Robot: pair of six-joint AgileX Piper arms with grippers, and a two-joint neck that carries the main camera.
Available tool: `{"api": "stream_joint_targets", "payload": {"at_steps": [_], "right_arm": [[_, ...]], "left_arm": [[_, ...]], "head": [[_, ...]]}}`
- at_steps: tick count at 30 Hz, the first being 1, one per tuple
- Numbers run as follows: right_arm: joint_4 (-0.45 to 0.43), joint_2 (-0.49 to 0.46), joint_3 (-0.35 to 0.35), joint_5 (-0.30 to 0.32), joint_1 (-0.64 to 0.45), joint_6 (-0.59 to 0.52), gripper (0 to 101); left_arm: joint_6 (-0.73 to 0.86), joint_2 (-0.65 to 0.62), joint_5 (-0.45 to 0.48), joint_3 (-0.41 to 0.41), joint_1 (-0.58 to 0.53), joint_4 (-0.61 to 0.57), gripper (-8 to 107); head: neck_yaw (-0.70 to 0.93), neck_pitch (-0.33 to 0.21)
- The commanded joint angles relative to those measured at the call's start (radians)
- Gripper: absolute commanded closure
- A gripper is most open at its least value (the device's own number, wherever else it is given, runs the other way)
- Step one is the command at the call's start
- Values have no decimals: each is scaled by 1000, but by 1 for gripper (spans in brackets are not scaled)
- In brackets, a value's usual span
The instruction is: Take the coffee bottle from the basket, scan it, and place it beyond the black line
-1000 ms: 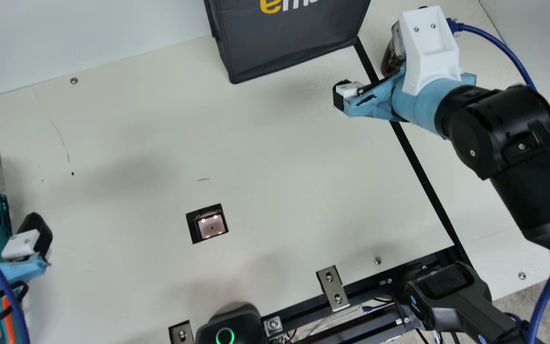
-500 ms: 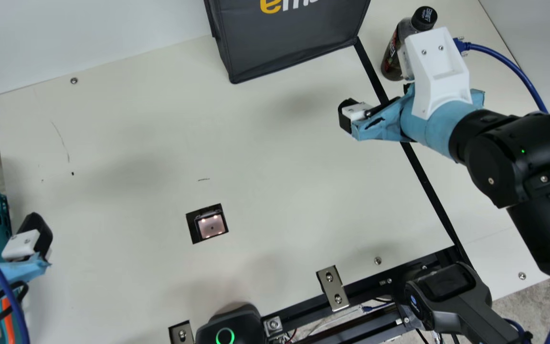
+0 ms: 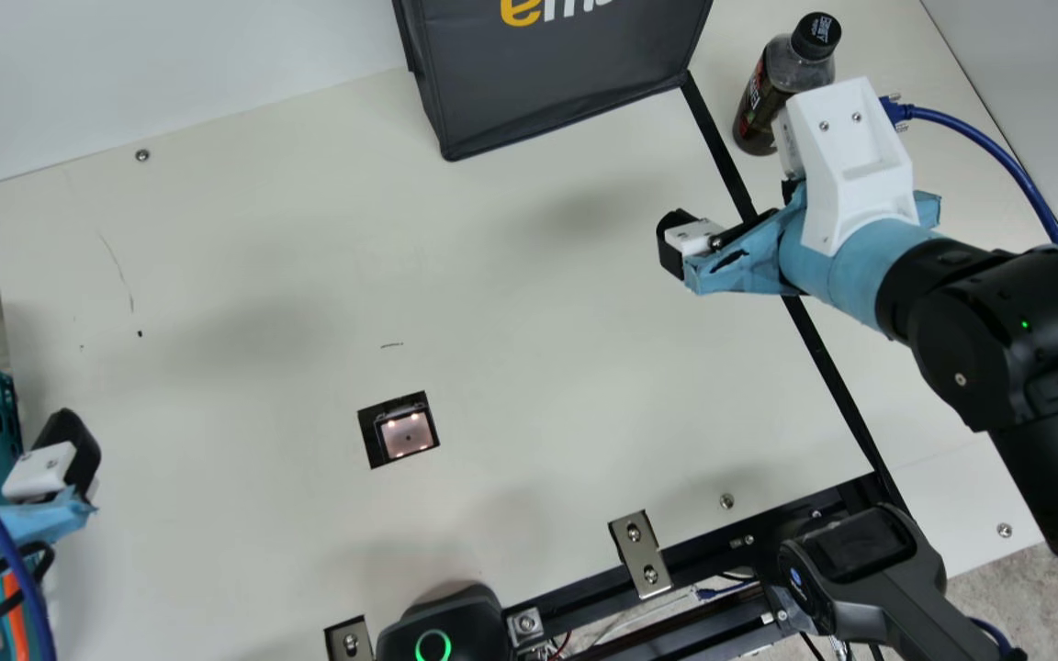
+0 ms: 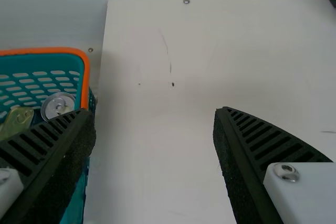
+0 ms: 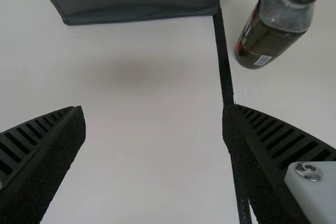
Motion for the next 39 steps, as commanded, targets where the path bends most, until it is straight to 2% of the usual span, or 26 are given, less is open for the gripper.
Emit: {"api": "stream_joint_targets", "payload": {"at_steps": [1,11,17,18,22,32,39], "right_arm": [[2,-18,-45,54,-2,-12,10],[17,-111,-193,229,-22,-76,10],[25,-162,-273,324,-32,-110,10],[22,-157,-259,301,-31,-107,10],[23,-168,-275,330,-32,-111,10],[25,-168,-275,333,-32,-111,10],[25,-168,-275,333,-32,-111,10]], "left_arm": [[-6,-4,55,-39,-3,7,9],[-36,-35,230,-188,-13,42,9],[-54,-53,335,-277,-19,64,9],[-57,-56,353,-292,-20,67,9],[-70,-68,422,-351,-24,81,9],[-100,-99,597,-500,-34,117,9],[-103,-101,606,-508,-33,118,9]], "head": [[83,-27],[316,-27],[316,-27],[316,-27],[316,-27],[316,-27],[316,-27]]}}
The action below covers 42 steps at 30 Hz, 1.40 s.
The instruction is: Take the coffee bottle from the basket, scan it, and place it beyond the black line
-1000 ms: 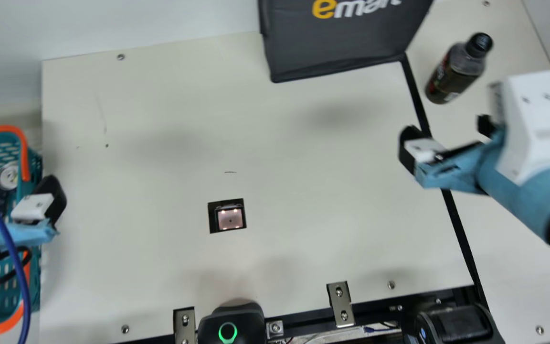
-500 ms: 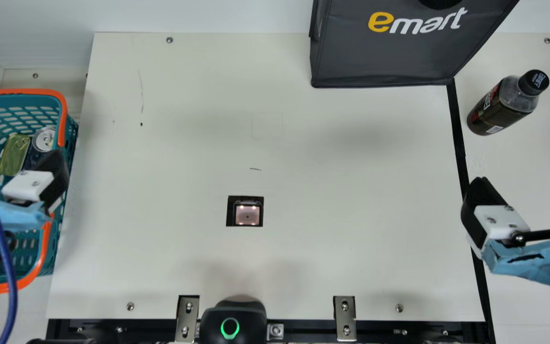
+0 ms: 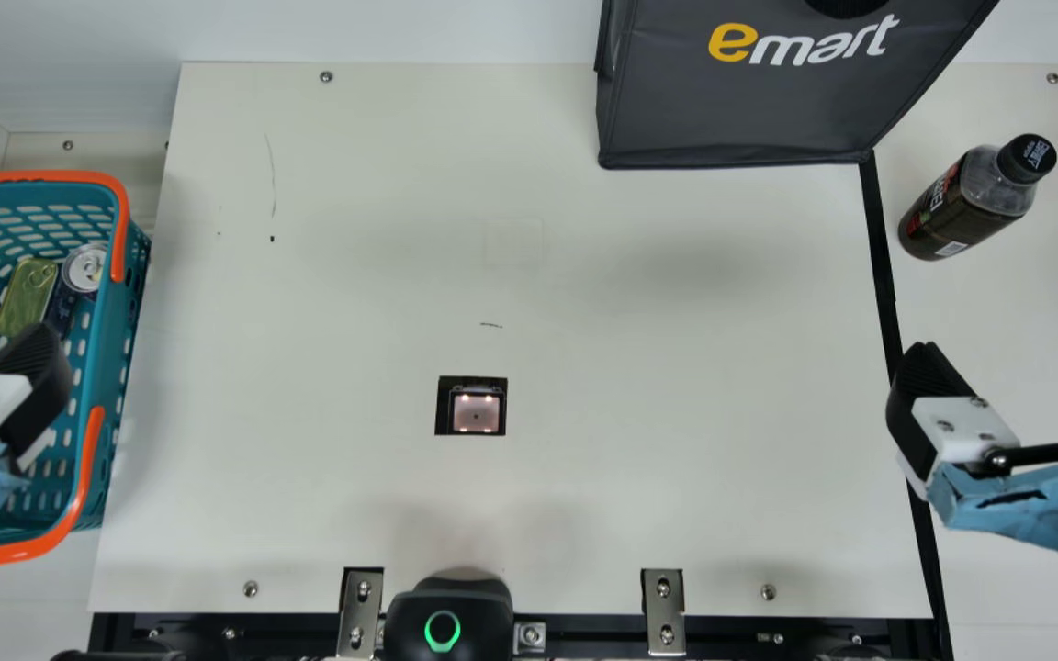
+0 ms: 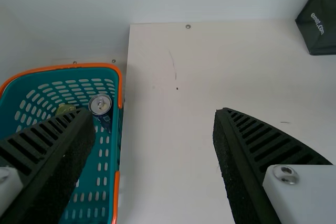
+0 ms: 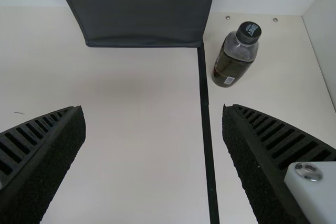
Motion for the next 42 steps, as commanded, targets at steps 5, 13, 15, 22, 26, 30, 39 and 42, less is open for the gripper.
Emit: {"api": "stream_joint_targets", "payload": {"at_steps": [5,13,15,22,26,30,39,42], "right_arm": [[0,0,0,0,0,0,10],[0,0,0,0,0,0,10],[0,0,0,0,0,0,10],[0,0,0,0,0,0,10],[0,0,0,0,0,0,10],[0,0,0,0,0,0,10],[0,0,0,0,0,0,10],[0,0,0,0,0,0,10]], "left_arm": [[0,0,2,0,0,0,9],[0,0,2,0,0,0,9],[0,0,2,0,0,0,9],[0,0,2,0,0,0,9],[0,0,2,0,0,0,9],[0,0,2,0,0,0,9],[0,0,2,0,0,0,9],[0,0,2,0,0,0,9]], "head": [[3,-27],[3,-27],[3,-27],[3,-27],[3,-27],[3,-27],[3,-27],[3,-27]]}}
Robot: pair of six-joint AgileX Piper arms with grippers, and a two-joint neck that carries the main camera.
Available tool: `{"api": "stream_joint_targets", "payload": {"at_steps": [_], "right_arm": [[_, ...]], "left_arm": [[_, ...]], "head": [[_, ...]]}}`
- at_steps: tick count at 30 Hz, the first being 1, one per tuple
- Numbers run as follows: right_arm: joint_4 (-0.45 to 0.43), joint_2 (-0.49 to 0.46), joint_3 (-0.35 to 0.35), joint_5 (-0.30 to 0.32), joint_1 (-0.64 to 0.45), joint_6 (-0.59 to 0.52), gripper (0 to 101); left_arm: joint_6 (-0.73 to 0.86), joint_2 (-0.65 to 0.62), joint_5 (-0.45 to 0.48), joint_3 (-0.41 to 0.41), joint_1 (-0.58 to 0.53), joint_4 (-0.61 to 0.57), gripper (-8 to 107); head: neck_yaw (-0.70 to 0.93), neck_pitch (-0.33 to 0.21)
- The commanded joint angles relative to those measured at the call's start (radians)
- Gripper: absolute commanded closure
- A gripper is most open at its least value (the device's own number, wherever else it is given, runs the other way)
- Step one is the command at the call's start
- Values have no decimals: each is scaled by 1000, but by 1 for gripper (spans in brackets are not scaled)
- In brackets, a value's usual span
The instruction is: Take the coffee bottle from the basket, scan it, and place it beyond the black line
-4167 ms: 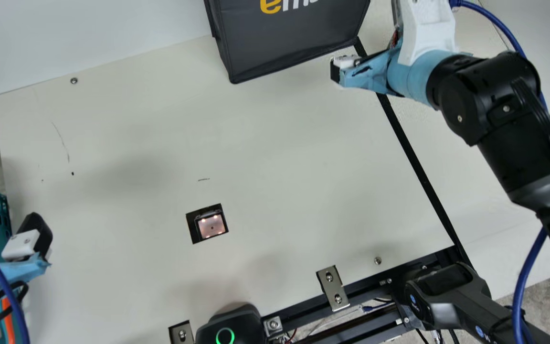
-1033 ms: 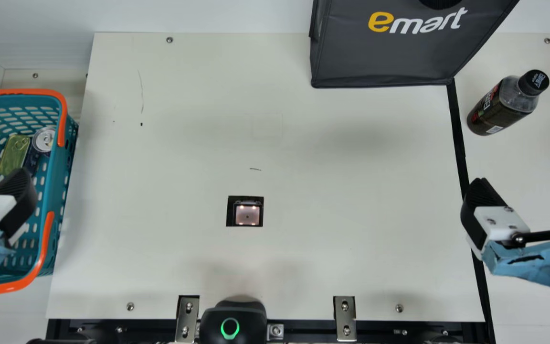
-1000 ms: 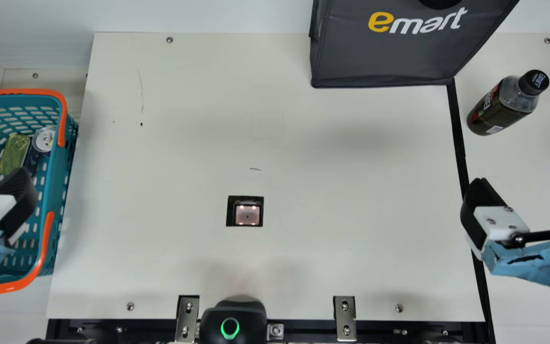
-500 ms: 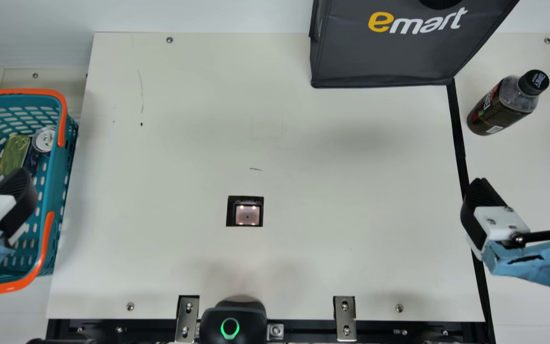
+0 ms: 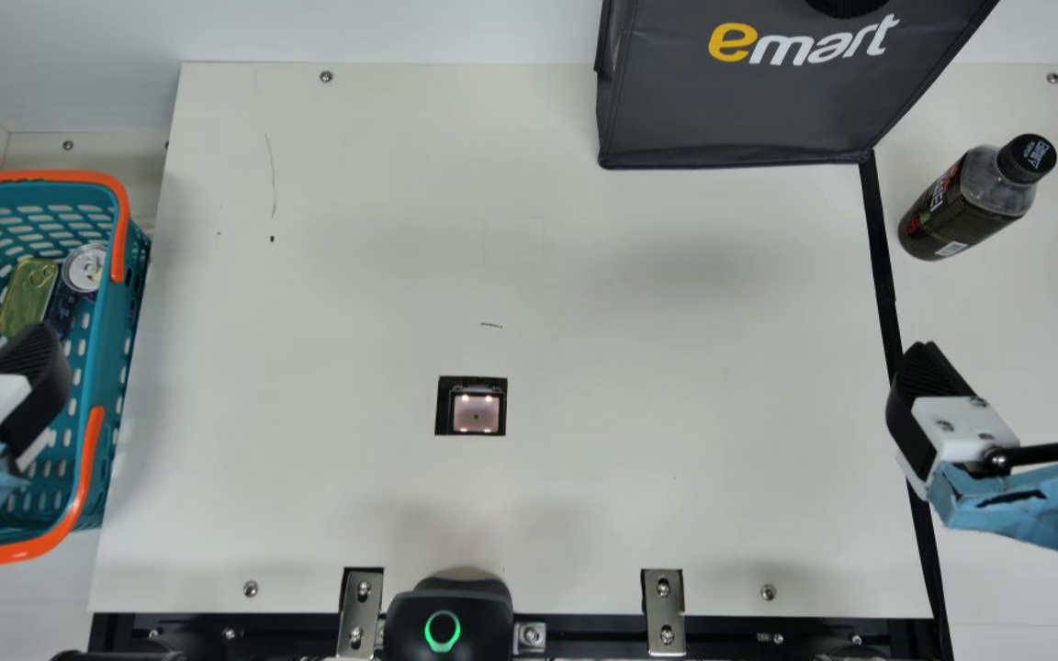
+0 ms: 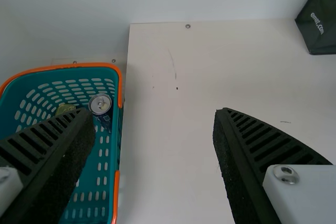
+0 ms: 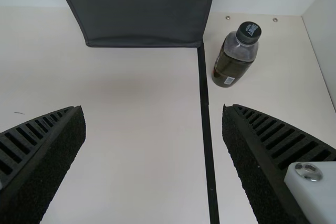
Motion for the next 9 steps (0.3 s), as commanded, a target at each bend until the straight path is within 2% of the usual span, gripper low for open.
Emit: {"api": "stream_joint_targets", "payload": {"at_steps": [1,9], "right_arm": [[0,0,0,0,0,0,10],[0,0,0,0,0,0,10]], "left_arm": [[0,0,0,0,0,0,9],[0,0,0,0,0,0,9]], "head": [[3,-27],[3,-27]]}}
